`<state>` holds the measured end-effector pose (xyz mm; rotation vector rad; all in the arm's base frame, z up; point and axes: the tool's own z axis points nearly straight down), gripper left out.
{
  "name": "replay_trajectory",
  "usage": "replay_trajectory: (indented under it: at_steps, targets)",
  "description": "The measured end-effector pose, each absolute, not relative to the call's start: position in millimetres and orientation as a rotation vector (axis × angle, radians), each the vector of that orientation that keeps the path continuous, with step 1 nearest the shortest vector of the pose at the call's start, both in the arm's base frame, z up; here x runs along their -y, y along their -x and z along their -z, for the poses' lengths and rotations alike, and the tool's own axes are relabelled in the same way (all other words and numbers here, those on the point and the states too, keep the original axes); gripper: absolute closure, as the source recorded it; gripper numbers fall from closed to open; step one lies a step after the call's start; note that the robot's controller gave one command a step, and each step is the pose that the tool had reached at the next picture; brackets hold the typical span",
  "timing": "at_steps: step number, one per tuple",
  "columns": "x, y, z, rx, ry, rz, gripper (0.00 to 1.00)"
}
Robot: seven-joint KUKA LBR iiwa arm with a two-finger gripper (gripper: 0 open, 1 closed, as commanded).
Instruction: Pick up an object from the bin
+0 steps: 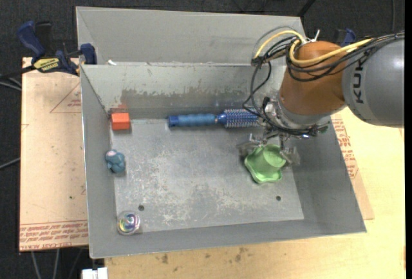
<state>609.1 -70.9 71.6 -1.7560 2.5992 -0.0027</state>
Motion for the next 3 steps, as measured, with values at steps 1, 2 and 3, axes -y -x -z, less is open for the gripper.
replay_trajectory:
  at_steps: [1,2,3]
  targets:
    - [118.3,-577.2,-73.2,-2.642,1.673,-0.01,0.0]
    - [117.6,-577.5,-73.0,-2.639,1.688,-0.007,1.0]
    - [152.5,-541.8,-249.3,-2.599,1.754,0.01,1.0]
